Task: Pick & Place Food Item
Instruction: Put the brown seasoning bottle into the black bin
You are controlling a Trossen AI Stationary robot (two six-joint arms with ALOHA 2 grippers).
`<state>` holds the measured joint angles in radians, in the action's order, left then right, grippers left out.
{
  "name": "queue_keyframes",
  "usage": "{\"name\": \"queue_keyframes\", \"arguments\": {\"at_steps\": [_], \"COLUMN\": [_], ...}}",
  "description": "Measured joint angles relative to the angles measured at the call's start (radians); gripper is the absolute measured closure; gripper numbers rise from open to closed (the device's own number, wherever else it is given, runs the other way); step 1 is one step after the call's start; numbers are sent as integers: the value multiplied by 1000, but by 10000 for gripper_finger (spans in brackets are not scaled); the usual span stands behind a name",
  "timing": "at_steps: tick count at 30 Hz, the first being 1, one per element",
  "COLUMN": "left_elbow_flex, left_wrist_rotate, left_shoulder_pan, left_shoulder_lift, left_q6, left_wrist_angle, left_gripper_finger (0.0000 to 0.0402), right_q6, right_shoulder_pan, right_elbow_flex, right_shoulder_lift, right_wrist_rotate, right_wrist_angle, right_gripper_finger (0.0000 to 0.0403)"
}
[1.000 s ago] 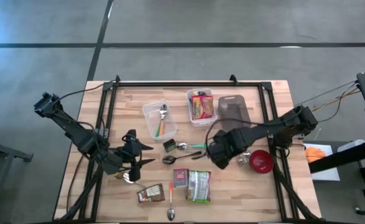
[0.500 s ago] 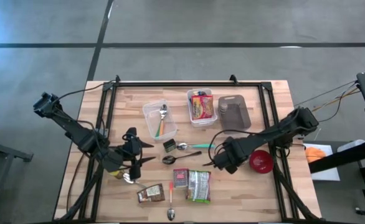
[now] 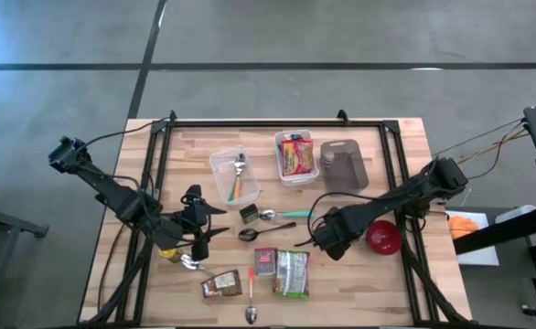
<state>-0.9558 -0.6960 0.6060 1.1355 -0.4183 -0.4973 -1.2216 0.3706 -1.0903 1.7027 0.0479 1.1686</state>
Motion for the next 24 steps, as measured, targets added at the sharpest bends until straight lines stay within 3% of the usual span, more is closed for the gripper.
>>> {"name": "queue_keyframes", "arguments": {"at_steps": [12,24], "left_elbow_flex": [0,0], "left_wrist_rotate": [0,0], "left_shoulder_pan": [0,0], "left_shoulder_lift": [0,0], "left_q6": [0,0], "left_wrist_angle": [0,0], "left_gripper_finger": [189,190], "right_q6": [1,-8], "right_shoulder_pan": [-4,-11], "right_elbow_flex": [58,98], "right_shoulder_lift": [0,0], "right_wrist_rotate": [3,-20], "right_wrist_angle": [-2,-67], "right_gripper_finger": [88,78]}}
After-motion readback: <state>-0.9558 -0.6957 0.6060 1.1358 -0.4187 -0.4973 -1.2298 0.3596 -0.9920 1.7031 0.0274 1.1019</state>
